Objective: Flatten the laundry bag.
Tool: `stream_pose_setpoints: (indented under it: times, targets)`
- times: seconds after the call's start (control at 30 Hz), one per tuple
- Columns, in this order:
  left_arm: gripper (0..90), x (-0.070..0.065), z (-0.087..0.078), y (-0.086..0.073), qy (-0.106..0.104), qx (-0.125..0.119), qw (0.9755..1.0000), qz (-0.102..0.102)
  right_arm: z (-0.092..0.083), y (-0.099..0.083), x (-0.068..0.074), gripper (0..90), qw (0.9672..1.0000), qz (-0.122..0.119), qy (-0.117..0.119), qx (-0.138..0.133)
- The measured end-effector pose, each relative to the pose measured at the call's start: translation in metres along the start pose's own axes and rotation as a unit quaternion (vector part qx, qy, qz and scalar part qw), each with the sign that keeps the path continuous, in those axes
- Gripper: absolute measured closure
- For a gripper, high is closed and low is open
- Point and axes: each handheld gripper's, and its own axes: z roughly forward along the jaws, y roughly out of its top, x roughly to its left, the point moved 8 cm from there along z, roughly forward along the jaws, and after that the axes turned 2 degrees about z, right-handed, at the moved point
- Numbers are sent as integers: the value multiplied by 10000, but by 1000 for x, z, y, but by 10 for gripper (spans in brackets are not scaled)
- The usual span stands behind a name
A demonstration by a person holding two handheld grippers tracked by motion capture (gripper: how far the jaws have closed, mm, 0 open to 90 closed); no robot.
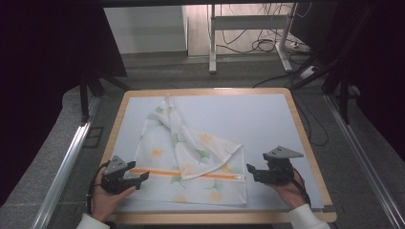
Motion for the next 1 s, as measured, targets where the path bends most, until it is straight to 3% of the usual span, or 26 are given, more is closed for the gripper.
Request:
stream_pose_setpoints:
  times: [0.13, 0.47, 0.77, 1.0]
  targets:
    - [289, -2, -2, 0, 15, -28, 9999, -100, -3, 5, 11, 230, 10000, 0, 68, -27]
    - [291, -4, 2, -2, 39, 88, 10000, 11, 6, 24, 37, 265, 9995, -155, 266, 43]
    - [301, -7, 3, -2, 26, 116, 9999, 81, 15, 40, 65, 294, 9979, -295, 564, 98]
    - [300, -6, 3, -2, 12, 131, 9999, 84, 32, 49, 93, 308, 9949, -415, 913, 105]
